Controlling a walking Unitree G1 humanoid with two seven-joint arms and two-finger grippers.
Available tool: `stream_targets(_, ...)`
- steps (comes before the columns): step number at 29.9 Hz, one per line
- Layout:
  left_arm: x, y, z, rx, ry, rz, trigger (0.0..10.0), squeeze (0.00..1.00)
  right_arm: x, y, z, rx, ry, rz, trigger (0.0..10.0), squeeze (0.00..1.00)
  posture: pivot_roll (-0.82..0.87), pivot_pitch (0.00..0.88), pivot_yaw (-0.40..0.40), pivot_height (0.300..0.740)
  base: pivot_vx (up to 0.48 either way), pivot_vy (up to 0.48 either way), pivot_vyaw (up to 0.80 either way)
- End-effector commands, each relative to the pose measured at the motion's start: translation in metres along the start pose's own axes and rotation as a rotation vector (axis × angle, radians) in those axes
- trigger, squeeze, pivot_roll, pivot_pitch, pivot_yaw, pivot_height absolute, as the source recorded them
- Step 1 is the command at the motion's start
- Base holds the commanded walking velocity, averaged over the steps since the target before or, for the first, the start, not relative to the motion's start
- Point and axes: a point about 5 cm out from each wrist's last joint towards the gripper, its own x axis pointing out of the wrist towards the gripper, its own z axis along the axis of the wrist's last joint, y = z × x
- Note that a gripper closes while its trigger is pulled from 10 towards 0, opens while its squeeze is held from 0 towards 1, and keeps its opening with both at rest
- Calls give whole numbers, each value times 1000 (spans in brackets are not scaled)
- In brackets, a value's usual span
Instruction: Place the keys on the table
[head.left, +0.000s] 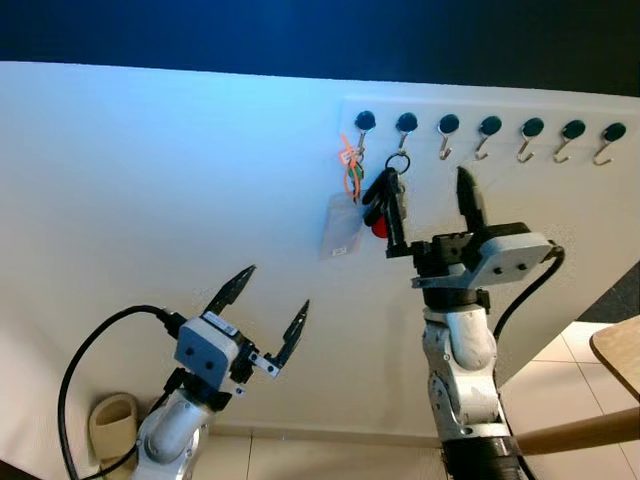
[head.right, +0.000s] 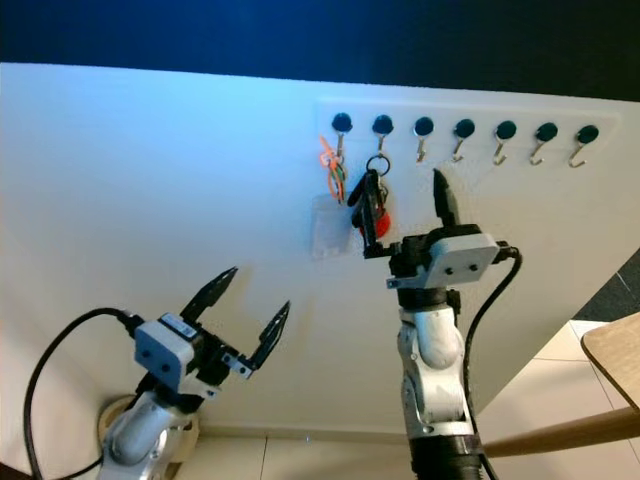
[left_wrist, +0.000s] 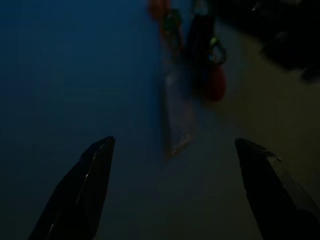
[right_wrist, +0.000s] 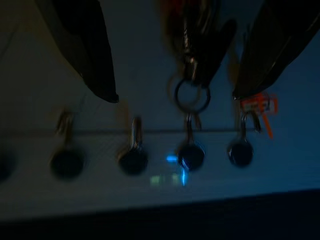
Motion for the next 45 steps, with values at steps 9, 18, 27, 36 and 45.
stream_targets(9,20,-17,29,-104,-75,-73,10000,0,9,8,10,60,17,46,10000,0,61,64,-54,740,0,0,0)
stream_targets(18,25,-26,37,-135,-74,-162,10000,0,14,15,14,75,25,96,10000,0,59,64,-56,740,0,0,0)
stream_targets(27,27,-24,39,-122,-68,-150,10000,0,17,16,14,91,54,97,10000,0,60,64,-58,740,0,0,0)
stream_targets(36,28,-23,40,-119,-60,-155,10000,0,20,13,11,105,98,72,10000,0,59,65,-55,740,0,0,0)
stream_targets(45,28,-24,39,-121,-53,-152,10000,0,20,11,11,114,105,53,3333,0,60,67,-55,740,0,0,0)
